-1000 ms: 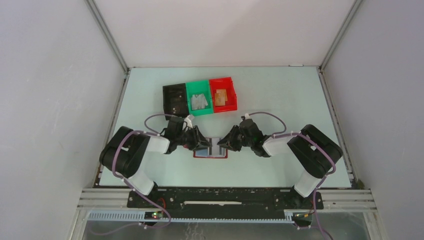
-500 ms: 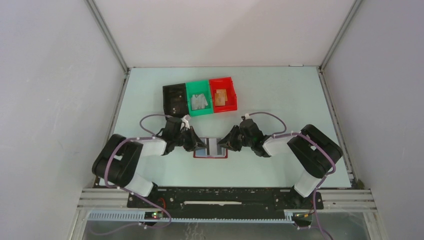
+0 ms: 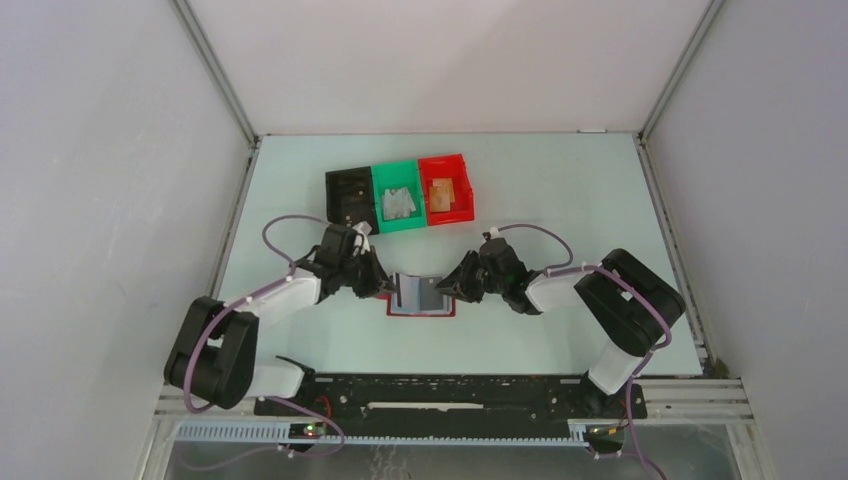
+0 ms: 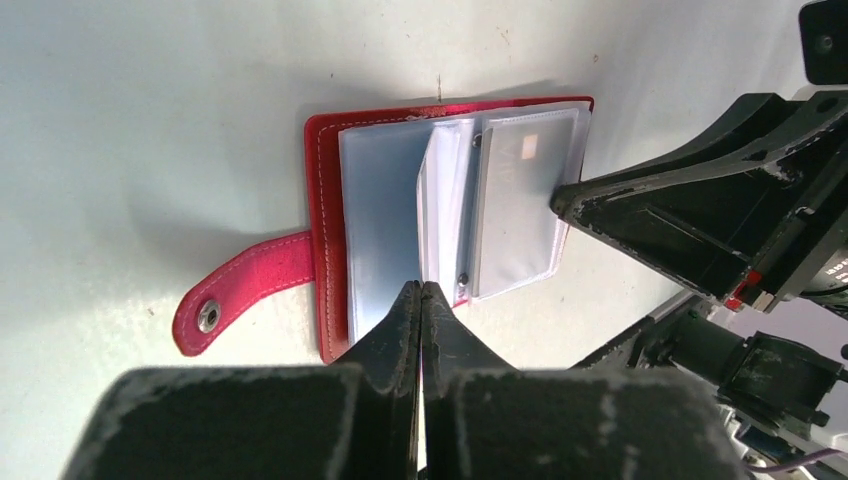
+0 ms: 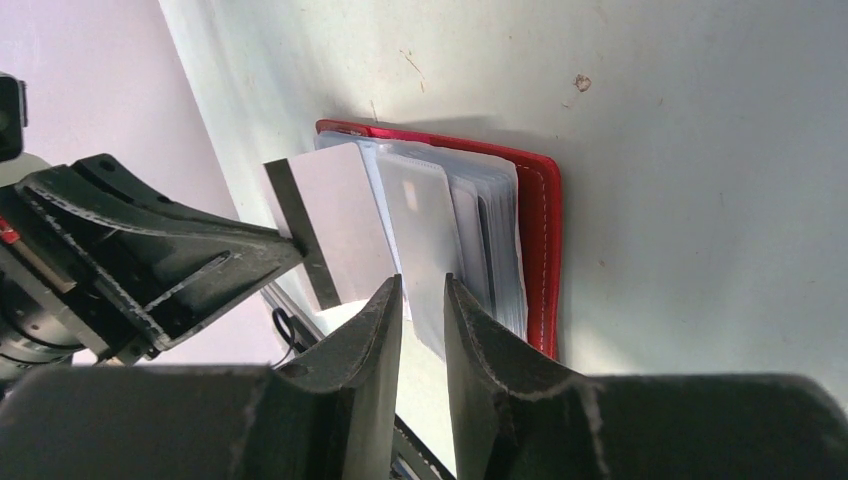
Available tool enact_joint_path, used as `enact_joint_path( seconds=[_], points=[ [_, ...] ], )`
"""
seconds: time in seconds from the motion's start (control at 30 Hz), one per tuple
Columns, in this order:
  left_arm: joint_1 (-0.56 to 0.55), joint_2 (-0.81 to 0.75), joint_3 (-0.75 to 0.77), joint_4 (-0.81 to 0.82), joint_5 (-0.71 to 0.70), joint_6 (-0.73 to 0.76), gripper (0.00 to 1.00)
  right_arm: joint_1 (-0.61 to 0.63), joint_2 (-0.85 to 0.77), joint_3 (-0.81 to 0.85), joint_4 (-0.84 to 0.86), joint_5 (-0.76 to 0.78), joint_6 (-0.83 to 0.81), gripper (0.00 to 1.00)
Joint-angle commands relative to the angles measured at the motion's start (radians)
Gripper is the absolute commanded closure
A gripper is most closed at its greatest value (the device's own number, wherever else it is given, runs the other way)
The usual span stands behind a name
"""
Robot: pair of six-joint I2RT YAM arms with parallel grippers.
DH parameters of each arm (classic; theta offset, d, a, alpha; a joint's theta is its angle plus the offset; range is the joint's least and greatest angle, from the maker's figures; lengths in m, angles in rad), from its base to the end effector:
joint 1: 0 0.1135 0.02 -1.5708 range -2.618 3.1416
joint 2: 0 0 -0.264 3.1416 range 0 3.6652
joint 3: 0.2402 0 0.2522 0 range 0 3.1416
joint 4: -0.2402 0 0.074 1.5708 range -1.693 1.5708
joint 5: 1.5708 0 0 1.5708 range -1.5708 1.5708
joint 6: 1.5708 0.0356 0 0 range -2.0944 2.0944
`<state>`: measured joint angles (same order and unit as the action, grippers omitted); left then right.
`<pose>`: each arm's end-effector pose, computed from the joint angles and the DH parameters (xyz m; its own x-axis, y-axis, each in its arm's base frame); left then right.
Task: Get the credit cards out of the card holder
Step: Remove the credit card from the card holder, then place the credit card in the storage box.
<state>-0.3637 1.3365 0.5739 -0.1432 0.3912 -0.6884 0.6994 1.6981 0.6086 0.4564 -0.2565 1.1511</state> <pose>0.2225 -0.0992 0.1603 -0.9166 -0.2795 -0.2859 -0.0434 0.7804 -0.6237 0.2295 0.2049 0.1219 -0.8961 0.4005 -0.1914 0.0959 0.5958 0.7974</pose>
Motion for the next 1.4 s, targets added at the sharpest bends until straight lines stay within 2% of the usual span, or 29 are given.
enact_joint_path(
  seconds=[0.0, 0.2, 0.43, 0.6, 0.7, 0.87, 1.03, 1.37],
  points=[
    [0.005, -0.050, 0.072, -0.137, -0.049, 0.068, 1.00, -0.006, 0.021, -0.026, -0.065, 0.034, -0.016, 0.69],
    [0.005, -0.073, 0.136, -0.235, -0.067, 0.100, 1.00, -0.006, 0.017, -0.026, -0.062, 0.032, -0.014, 0.69],
    [0.003, -0.107, 0.276, -0.407, -0.155, 0.157, 1.00, -0.006, -0.020, -0.026, -0.073, 0.035, -0.017, 0.67],
    [0.003, -0.108, 0.406, -0.510, -0.225, 0.183, 1.00, -0.008, -0.088, -0.026, -0.114, 0.054, -0.032, 0.62],
    [0.002, -0.079, 0.512, -0.571, -0.295, 0.209, 1.00, -0.008, -0.138, -0.026, -0.153, 0.076, -0.043, 0.54],
    [0.002, 0.051, 0.724, -0.635, -0.381, 0.246, 1.00, -0.009, -0.227, -0.024, -0.229, 0.124, -0.073, 0.46],
    [-0.001, 0.228, 0.944, -0.687, -0.482, 0.281, 1.00, -0.011, -0.311, -0.024, -0.312, 0.164, -0.099, 0.44],
    [-0.001, 0.571, 1.307, -0.739, -0.596, 0.319, 1.00, -0.024, -0.451, -0.036, -0.449, 0.233, -0.129, 0.44]
  ],
)
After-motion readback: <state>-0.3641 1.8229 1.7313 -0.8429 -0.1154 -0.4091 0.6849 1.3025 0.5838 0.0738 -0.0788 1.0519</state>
